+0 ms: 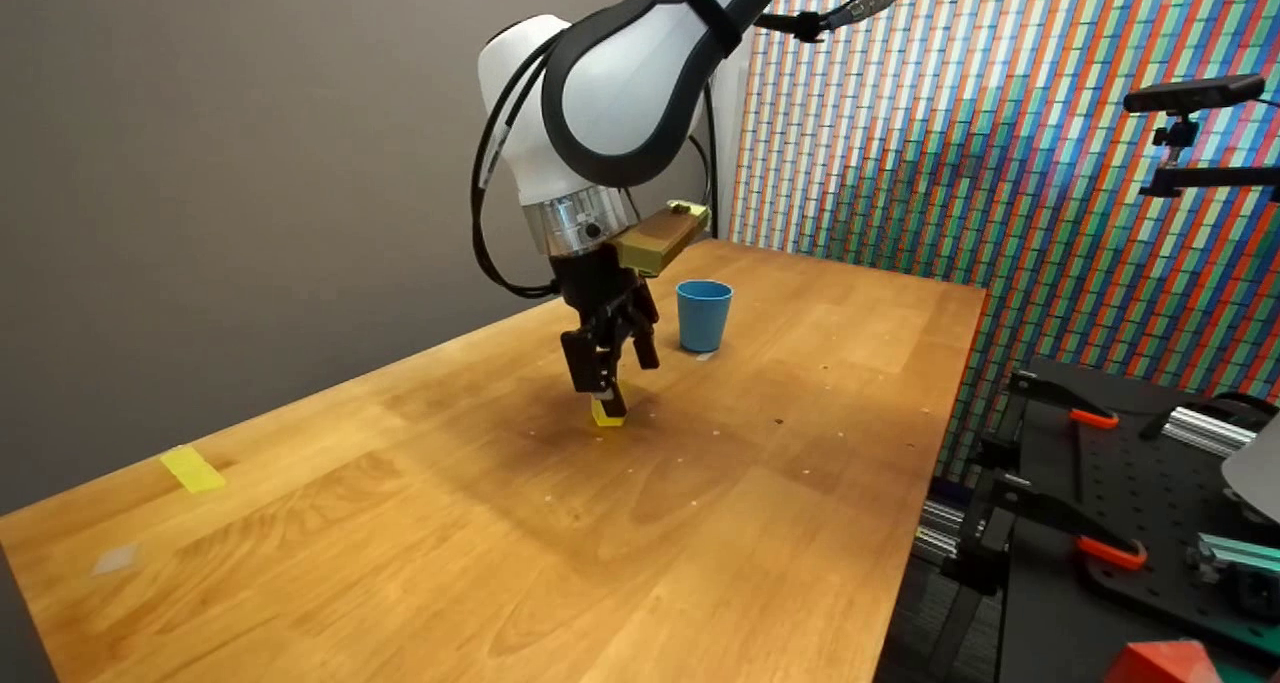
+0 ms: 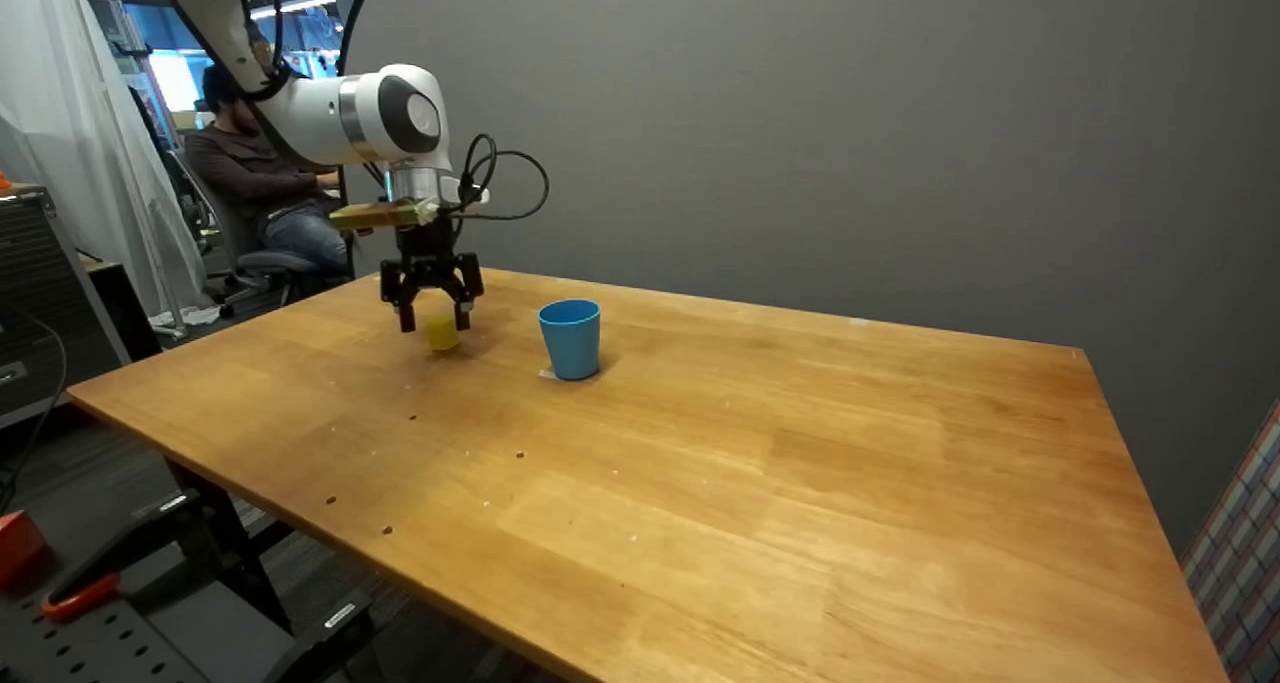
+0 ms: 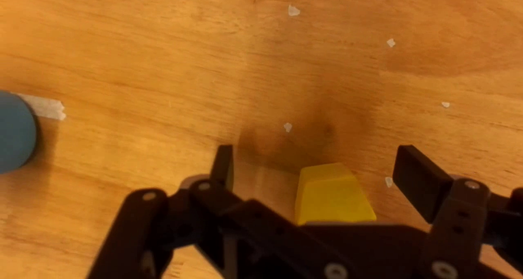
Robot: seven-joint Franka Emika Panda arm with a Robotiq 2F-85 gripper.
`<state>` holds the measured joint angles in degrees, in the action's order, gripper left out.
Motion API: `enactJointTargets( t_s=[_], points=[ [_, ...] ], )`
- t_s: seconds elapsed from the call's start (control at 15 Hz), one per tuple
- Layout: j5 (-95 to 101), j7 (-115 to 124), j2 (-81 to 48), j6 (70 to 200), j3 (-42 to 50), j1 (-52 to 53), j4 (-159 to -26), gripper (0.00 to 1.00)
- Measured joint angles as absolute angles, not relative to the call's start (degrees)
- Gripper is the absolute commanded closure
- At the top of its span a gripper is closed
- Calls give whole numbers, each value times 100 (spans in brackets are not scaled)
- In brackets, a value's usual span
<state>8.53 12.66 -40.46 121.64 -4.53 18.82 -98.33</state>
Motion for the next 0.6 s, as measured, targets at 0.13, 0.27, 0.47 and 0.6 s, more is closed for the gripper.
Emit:
enactJointTargets(
  t_s=[0.13, 0.27, 0.47, 0.6],
  points=[
    [907, 1344, -4162, 12063, -421, 1949, -9668, 27],
    [961, 1396, -4266, 11999, -412, 1977, -9508, 44],
    [987, 1433, -4380, 11922, -401, 1982, -9303, 66],
    [988, 1473, -4393, 11857, -368, 1982, -9220, 80]
  ],
)
